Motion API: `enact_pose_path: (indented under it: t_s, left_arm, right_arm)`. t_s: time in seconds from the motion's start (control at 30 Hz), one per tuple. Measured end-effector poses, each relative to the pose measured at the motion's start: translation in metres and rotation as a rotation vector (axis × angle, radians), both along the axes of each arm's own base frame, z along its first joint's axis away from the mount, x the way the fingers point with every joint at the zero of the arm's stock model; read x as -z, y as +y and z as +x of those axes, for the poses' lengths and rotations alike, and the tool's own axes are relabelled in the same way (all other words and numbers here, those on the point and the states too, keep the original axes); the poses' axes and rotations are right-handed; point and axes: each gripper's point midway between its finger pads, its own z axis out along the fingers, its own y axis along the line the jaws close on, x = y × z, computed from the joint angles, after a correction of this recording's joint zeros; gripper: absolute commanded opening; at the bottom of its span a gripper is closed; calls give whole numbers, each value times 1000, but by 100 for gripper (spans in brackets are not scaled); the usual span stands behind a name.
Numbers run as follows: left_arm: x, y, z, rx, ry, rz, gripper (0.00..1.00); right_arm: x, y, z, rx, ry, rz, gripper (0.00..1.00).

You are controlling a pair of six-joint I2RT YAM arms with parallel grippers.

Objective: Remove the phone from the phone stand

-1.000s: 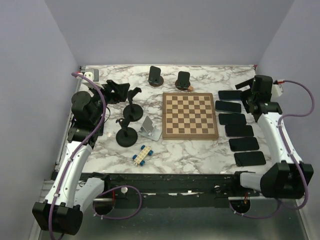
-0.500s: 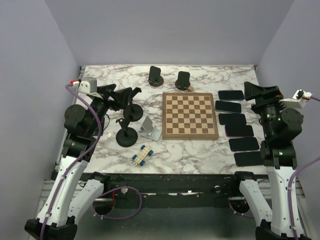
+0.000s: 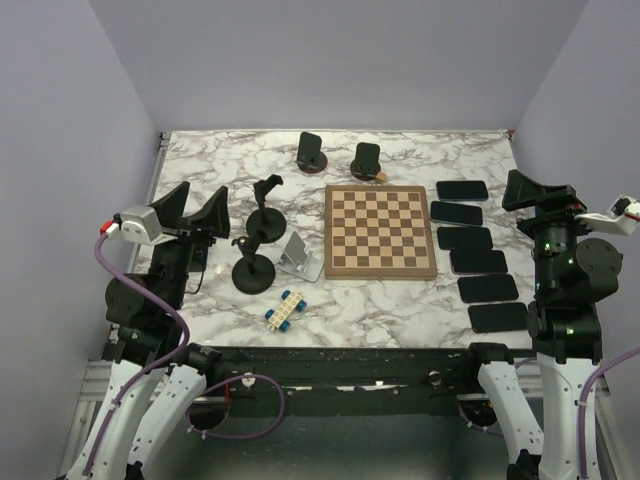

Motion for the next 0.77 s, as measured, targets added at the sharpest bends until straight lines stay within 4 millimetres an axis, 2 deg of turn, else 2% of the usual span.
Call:
enact_pose_path:
  t_s: [0.13,0.3,0.47,0.77]
  left_arm:
    - [-1,20,-6,-91,-28,-31,84]
    - [-7,32,-11,-146,-52,-55,84]
    - [-7,34,-11,-158,-50,-60,84]
    - [-7,34,-10,-161,-48,-62,84]
  right_arm:
    - [2,-2,-2,10,5,2,100]
    - [2,-1,-1,5,1,5,100]
    - [9,0,3,-2,11,23,100]
    - [6,0,3,-2,-2,26,100]
